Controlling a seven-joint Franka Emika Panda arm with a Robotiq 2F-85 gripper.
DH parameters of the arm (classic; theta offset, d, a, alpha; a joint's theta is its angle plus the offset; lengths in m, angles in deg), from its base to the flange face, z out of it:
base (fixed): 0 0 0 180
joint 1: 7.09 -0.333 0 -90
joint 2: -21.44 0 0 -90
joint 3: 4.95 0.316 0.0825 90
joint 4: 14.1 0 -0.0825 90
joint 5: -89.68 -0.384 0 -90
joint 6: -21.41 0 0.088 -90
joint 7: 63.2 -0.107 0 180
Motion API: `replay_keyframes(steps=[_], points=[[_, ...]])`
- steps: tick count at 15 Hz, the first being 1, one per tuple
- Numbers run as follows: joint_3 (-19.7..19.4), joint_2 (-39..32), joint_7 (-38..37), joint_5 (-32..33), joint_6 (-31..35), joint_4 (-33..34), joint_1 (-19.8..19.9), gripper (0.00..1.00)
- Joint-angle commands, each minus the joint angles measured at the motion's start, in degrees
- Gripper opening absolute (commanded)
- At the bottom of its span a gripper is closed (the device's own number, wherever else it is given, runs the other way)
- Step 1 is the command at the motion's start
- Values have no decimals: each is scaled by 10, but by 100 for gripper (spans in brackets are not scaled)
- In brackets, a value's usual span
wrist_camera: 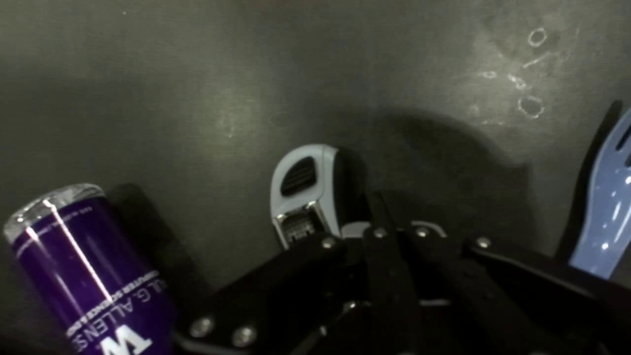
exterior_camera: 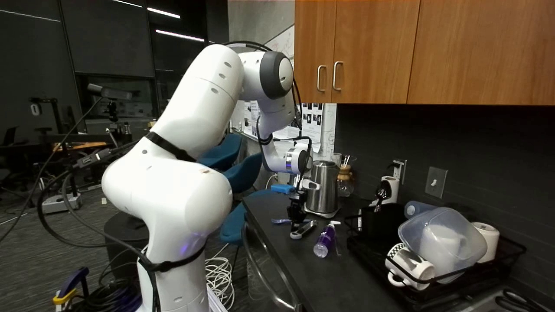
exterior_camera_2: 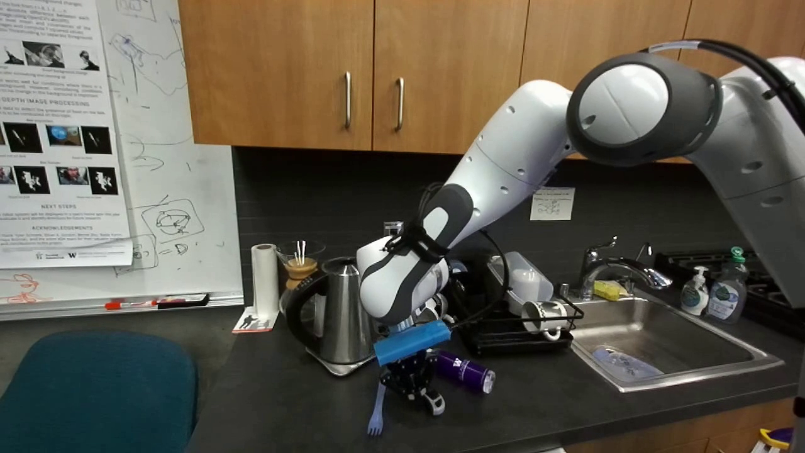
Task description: Pick up the knife
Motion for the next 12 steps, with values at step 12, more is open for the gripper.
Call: replay_keyframes(steps=[12], points=[[-47, -19, 0, -38, 4, 4, 84, 0]])
